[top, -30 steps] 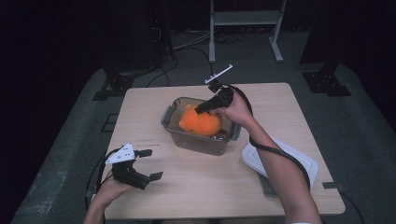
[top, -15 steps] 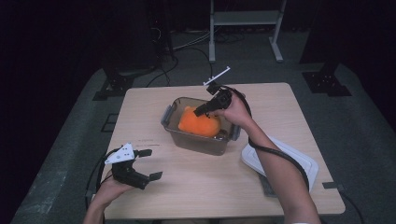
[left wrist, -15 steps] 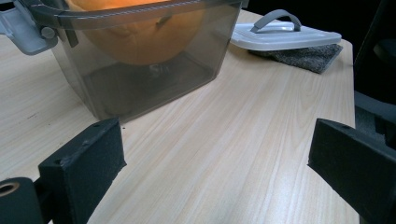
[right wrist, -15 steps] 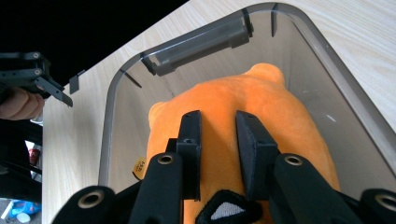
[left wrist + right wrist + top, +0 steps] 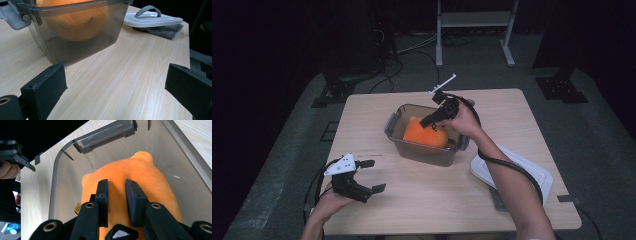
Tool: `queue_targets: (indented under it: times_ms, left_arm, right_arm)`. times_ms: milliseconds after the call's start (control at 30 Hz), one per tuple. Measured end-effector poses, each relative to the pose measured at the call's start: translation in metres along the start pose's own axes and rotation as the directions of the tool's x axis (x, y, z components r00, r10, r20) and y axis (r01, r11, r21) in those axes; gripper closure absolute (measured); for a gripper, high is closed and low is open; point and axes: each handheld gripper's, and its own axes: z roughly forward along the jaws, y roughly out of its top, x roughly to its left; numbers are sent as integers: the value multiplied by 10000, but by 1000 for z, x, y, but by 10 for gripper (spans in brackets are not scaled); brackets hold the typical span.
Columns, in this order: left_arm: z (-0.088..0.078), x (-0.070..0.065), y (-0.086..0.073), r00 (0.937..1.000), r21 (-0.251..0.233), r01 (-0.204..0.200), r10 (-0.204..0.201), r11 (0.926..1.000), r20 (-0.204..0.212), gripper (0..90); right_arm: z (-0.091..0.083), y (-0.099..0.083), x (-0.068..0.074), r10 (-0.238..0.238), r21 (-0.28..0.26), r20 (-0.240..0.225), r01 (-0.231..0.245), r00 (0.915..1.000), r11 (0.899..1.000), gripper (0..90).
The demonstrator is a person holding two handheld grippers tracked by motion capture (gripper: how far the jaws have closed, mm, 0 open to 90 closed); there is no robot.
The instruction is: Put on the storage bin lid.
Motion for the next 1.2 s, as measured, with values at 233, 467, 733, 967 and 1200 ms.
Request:
queue_targets:
  times_ms: [233,467,733,967,1200]
  left_arm:
    - [0,0,0,10000,20,-1,1,10000,6,29]
    - [0,0,0,10000,-21,5,-5,10000,-7,29]
    - [0,0,0,10000,-19,11,-11,10000,7,29]
    - [1,0,0,10000,9,-17,17,10000,24,29]
    - [1,0,0,10000,76,-4,4,10000,13,29]
  right_arm:
    - [4,-1,1,-17,306,-43,18,10000,9995,742]
    - [4,-2,1,49,388,-45,-48,10000,9992,743]
    - [-9,-1,3,15,-353,-555,-34,9985,9994,774]
    - [-23,-7,9,-162,-602,-646,123,9978,9981,745]
    - [-38,-18,12,-207,-821,-731,147,9971,9965,708]
